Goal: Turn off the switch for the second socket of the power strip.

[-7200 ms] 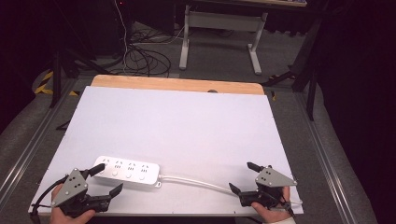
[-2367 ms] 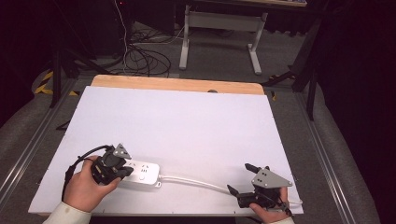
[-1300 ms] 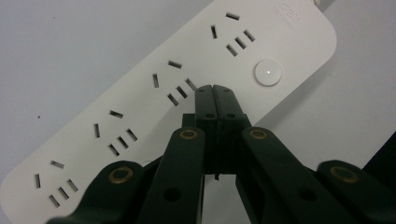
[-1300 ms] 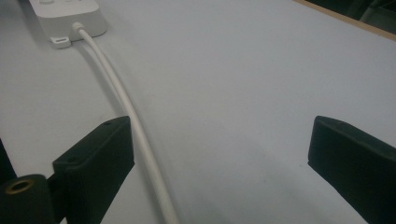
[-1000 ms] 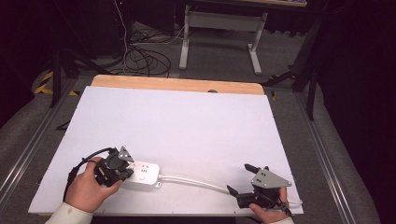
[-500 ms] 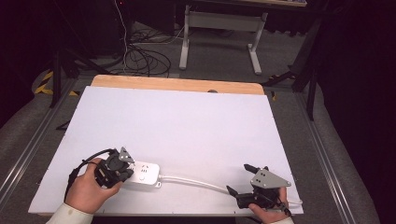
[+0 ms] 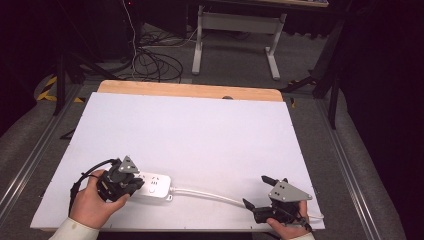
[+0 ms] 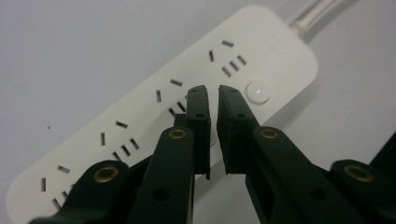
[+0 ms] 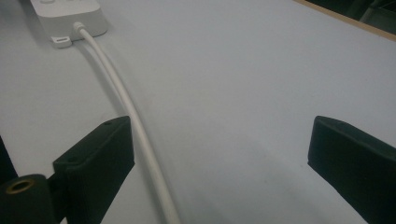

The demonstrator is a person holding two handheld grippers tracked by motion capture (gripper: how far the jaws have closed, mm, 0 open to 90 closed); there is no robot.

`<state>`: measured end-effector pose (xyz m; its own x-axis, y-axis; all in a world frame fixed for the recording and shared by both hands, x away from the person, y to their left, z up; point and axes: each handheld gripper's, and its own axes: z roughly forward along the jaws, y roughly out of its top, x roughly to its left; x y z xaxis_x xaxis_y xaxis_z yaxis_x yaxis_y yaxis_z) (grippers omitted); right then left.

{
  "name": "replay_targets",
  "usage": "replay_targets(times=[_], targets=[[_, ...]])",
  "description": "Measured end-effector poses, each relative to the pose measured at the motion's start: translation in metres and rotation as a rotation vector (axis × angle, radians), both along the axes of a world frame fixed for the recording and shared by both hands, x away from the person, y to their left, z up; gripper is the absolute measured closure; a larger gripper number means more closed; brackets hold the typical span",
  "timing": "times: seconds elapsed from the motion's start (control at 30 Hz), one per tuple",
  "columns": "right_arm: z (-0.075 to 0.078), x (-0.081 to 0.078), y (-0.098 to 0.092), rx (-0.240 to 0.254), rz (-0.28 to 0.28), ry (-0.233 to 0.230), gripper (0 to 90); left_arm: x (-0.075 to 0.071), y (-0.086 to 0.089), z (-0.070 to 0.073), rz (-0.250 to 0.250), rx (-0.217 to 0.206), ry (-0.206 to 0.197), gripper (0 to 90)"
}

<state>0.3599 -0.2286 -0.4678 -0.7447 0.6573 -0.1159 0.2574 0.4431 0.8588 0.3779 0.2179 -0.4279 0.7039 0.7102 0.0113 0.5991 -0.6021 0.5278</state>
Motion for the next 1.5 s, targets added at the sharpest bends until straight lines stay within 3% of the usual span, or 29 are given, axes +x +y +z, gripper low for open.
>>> replay_targets(times=[0.13, 0.57, 0.63, 0.67, 0.7, 0.73, 0.77, 0.87, 1.0, 1.2, 1.5], targets=[[0.000, 0.000, 0.001, 0.000, 0.000, 0.001, 8.0, -0.009, -0.002, 0.018, -0.014, -0.005, -0.057, 84.3], [-0.001, 0.000, 0.000, -0.001, -0.002, 0.003, 8.0, -0.012, 0.001, 0.025, -0.025, -0.013, -0.071, 84.4], [-0.001, 0.000, 0.000, -0.002, -0.001, -0.001, 8.0, -0.013, 0.002, 0.026, -0.025, -0.026, -0.078, 80.5], [0.000, 0.000, 0.000, 0.002, -0.003, 0.002, 8.0, -0.013, 0.002, 0.027, -0.031, -0.034, -0.087, 73.4], [0.000, 0.000, 0.000, 0.002, -0.003, 0.002, 8.0, -0.013, 0.002, 0.028, -0.028, -0.043, -0.094, 73.4], [-0.001, 0.000, 0.000, -0.001, -0.002, -0.001, 8.0, -0.014, 0.003, 0.029, -0.032, -0.069, -0.104, 62.3], [-0.001, 0.000, 0.000, -0.001, -0.002, -0.001, 8.0, -0.014, 0.004, 0.030, -0.036, -0.084, -0.113, 62.3], [-0.001, 0.000, 0.000, -0.001, -0.003, -0.001, 8.0, -0.012, 0.007, 0.033, -0.060, -0.143, -0.067, 48.2], [-0.001, 0.000, -0.001, 0.007, -0.004, -0.001, 8.0, -0.018, 0.006, 0.034, -0.067, -0.148, -0.139, 46.2], [0.000, -0.001, -0.001, 0.007, -0.005, 0.001, 8.0, -0.025, 0.012, 0.037, -0.050, -0.190, -0.201, 31.2], [0.001, -0.002, -0.002, 0.013, -0.007, -0.007, 8.0, -0.032, 0.021, 0.038, -0.033, -0.229, -0.275, 19.3]])
